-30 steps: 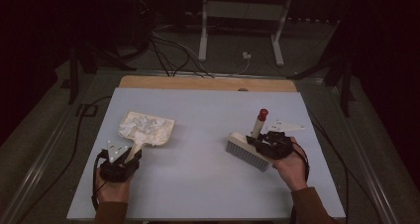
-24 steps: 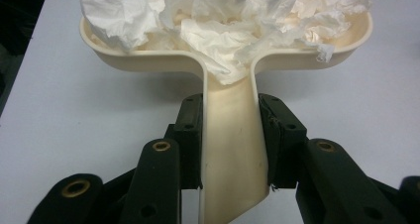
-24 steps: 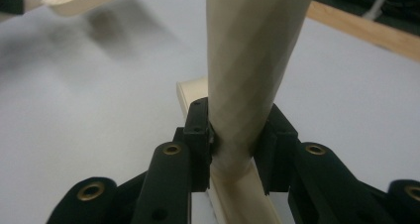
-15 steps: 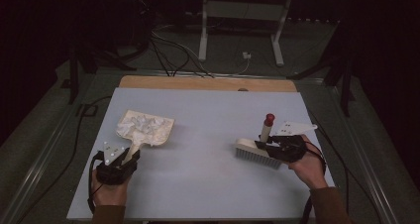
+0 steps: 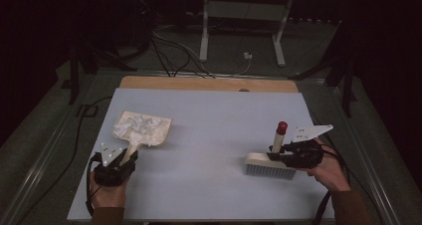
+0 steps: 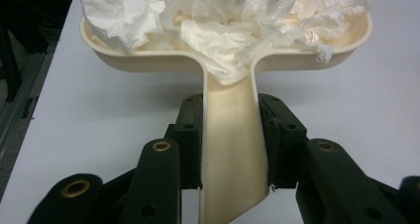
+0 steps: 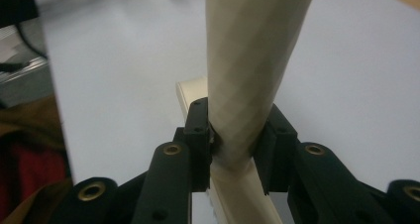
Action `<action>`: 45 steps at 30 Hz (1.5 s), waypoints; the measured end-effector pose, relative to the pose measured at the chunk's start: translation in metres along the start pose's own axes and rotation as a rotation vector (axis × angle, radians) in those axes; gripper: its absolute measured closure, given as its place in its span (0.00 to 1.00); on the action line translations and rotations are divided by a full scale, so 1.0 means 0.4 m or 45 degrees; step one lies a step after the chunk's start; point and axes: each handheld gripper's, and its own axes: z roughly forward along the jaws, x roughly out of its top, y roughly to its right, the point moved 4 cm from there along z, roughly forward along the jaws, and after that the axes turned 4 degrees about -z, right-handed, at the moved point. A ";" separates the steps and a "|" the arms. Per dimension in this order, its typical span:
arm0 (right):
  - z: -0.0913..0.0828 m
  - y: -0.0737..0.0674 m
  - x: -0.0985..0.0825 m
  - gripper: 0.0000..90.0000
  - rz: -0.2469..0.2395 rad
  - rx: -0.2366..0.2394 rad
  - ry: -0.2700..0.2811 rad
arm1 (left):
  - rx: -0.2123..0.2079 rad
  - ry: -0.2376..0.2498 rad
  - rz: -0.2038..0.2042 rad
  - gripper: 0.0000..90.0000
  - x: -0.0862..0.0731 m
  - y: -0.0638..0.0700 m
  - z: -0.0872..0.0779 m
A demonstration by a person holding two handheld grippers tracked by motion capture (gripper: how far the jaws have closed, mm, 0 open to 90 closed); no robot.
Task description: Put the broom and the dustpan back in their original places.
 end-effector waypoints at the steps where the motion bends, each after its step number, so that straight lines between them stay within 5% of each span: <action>1: -0.005 -0.001 -0.004 0.79 -0.001 0.016 -0.005 | 0.004 -0.003 -0.001 0.74 -0.001 0.000 0.000; 6: -0.020 0.001 -0.022 0.79 -0.008 0.079 -0.053 | 0.007 -0.008 -0.004 0.74 -0.003 0.003 0.004; 14: 0.005 0.023 -0.047 0.79 0.068 0.187 -0.071 | 0.020 -0.022 -0.004 0.74 -0.006 0.009 0.013; 26: 0.055 0.073 -0.046 0.76 0.086 0.101 -0.052 | 0.040 -0.034 -0.028 0.74 -0.017 -0.002 0.026; 45: 0.092 0.100 -0.051 0.72 0.107 -0.005 -0.035 | 0.058 -0.047 -0.036 0.74 -0.024 0.008 0.043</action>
